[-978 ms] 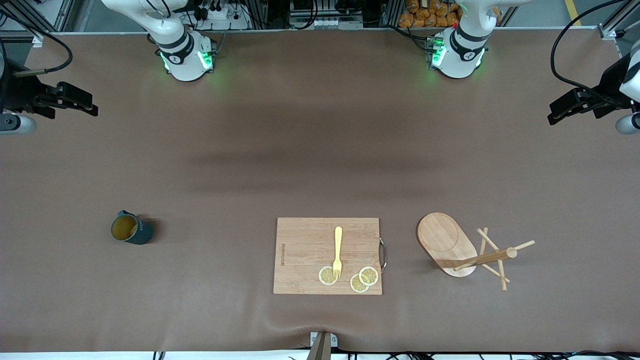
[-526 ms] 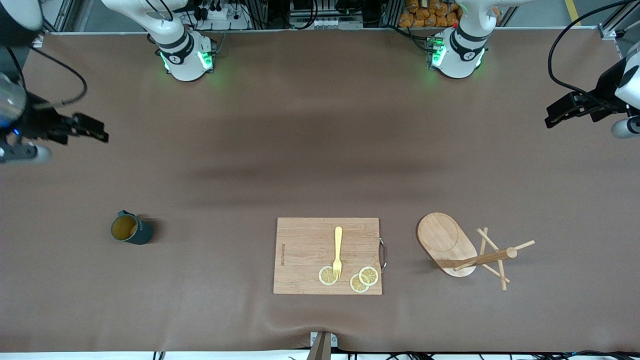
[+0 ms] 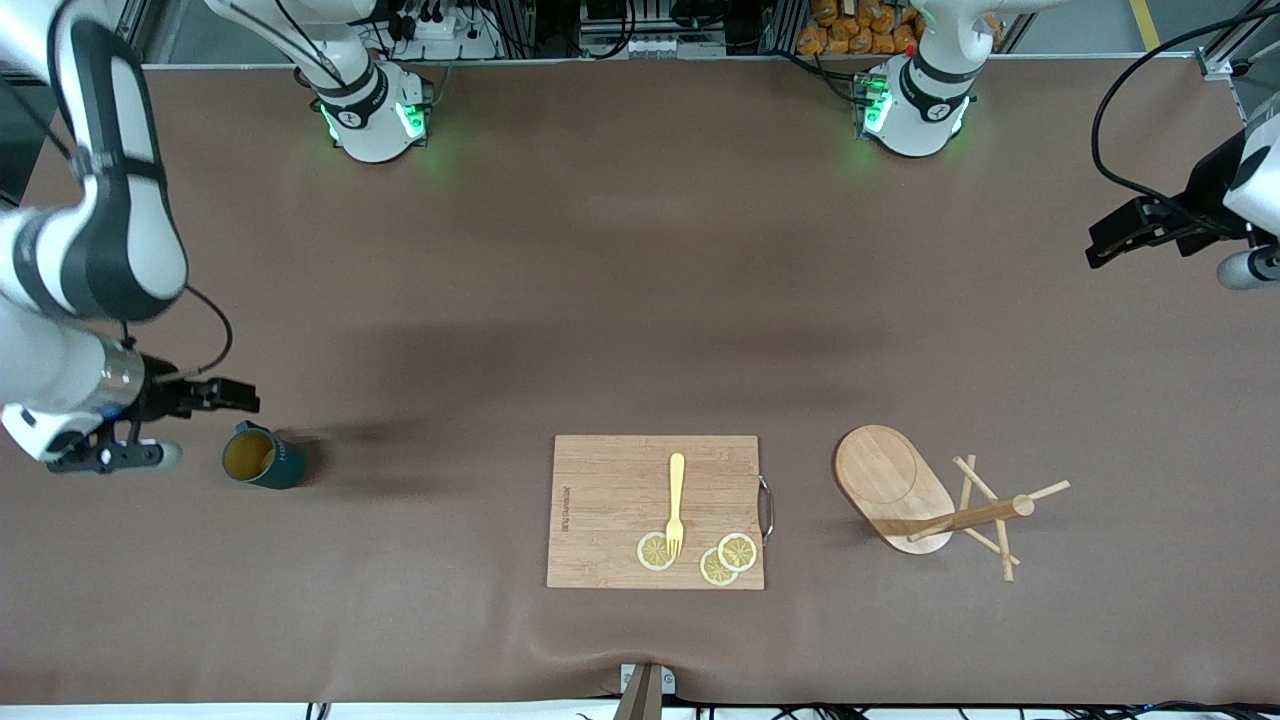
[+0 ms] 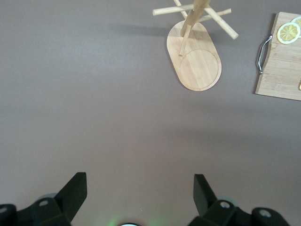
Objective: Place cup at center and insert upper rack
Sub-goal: 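Reach the right gripper down to the teal mug and grasp its rim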
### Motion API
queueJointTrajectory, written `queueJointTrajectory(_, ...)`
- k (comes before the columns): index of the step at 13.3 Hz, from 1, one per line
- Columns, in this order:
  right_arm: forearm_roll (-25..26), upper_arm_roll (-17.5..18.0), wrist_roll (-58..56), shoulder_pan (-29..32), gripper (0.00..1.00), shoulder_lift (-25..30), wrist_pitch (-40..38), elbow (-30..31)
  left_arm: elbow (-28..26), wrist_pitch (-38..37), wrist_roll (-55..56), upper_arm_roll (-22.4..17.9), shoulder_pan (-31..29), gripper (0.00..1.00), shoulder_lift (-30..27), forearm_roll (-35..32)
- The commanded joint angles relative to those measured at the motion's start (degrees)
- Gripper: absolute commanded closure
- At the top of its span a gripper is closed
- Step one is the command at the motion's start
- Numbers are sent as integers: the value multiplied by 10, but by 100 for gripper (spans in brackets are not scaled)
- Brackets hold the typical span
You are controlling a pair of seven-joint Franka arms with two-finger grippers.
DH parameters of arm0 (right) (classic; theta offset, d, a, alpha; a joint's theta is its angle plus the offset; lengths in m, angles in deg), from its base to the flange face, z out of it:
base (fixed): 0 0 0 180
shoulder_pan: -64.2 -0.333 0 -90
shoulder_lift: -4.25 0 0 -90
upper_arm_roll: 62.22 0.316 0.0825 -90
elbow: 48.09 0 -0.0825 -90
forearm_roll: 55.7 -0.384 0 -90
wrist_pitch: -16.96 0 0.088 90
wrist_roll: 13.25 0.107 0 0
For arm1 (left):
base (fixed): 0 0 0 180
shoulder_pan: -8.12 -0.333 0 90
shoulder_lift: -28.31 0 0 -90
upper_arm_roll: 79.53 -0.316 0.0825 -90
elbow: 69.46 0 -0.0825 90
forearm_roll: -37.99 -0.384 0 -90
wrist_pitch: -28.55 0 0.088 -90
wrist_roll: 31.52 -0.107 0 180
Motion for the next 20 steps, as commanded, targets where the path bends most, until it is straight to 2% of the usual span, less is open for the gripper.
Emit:
queueJointTrajectory(1, -5, 6, -20, 10, 0, -40, 32, -11, 10, 2, -2, 0, 0, 0, 9, 7)
queueJointTrajectory(3, -5, 6, -21, 10, 0, -69, 62, -11, 10, 4, -2, 0, 2, 0, 9, 7)
queueJointTrajectory(9, -6, 7, -22, 3, 0, -106, 107, -11, 10, 5, -8, 0, 0, 0, 9, 7)
queueJointTrajectory(12, -7, 7, -40, 3, 0, -121, 108, -11, 10, 5, -9, 0, -3, 0, 9, 7)
queueJointTrajectory(13, -7, 8, -52, 3, 4, -127, 109, -11, 10, 5, -9, 0, -4, 0, 9, 8)
queueJointTrajectory(14, -7, 8, -54, 4, 9, -128, 110, -11, 10, 5, -9, 0, -3, 0, 9, 8)
queueJointTrajectory(15, -7, 8, -55, 4, 19, -128, 109, -11, 10, 5, -9, 0, -3, 0, 9, 8)
queueJointTrajectory(16, -6, 7, -63, 4, 34, -128, 109, -11, 10, 5, -9, 0, -3, 0, 9, 8)
queueJointTrajectory(17, -5, 7, -87, 5, 61, -128, 108, -11, 10, 5, -9, 0, -3, 0, 9, 8)
queueJointTrajectory(18, -5, 7, -111, 6, 81, -128, 107, -11, 10, 4, -11, 0, -4, 0, 9, 8)
queueJointTrajectory(19, -4, 7, -120, 6, 93, -128, 106, -11, 10, 3, -11, 0, -3, 0, 8, 8)
queueJointTrajectory(20, -1, 7, -120, 6, 100, -128, 104, -11, 10, 3, -9, 0, -2, 0, 5, 7)
